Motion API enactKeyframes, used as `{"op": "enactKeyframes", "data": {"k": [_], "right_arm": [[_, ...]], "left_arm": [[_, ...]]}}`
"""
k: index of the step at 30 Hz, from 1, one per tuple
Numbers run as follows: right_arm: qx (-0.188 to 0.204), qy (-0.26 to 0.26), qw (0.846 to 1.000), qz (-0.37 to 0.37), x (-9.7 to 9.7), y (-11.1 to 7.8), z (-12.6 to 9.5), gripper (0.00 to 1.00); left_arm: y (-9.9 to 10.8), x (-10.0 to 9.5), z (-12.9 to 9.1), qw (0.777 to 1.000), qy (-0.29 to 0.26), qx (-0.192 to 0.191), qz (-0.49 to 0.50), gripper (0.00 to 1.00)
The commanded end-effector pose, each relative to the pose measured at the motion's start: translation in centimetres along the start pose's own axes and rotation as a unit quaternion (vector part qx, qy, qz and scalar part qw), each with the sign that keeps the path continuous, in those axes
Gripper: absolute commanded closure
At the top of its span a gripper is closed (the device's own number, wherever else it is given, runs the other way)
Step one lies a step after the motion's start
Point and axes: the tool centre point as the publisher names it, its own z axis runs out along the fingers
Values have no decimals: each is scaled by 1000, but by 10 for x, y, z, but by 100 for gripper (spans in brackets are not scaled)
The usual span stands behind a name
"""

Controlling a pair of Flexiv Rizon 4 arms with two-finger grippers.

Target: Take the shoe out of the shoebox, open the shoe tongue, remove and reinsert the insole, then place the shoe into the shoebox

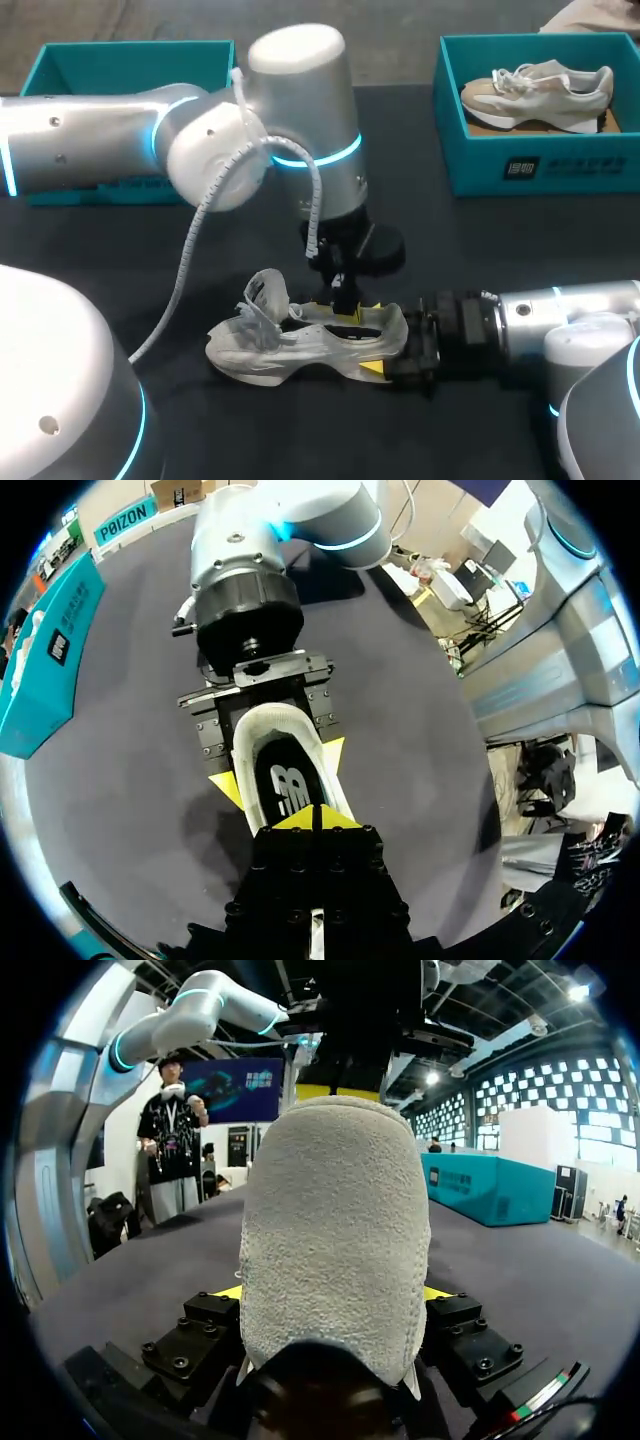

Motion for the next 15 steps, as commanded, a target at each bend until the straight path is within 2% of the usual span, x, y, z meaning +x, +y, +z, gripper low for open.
{"op": "enactKeyframes", "data": {"k": [1, 7, 15], "right_arm": [[3, 1, 1000, 0, 0, 2, 0, 100], [3, 1, 1000, 0, 0, 2, 0, 100], [3, 1, 1000, 0, 0, 2, 0, 100]], "left_arm": [[-7, -6, 16, 1000, 5, -13, -4, 100], [4, -7, 26, 1000, 9, -23, -18, 100], [24, 6, 30, 999, 14, -34, -28, 100]]}}
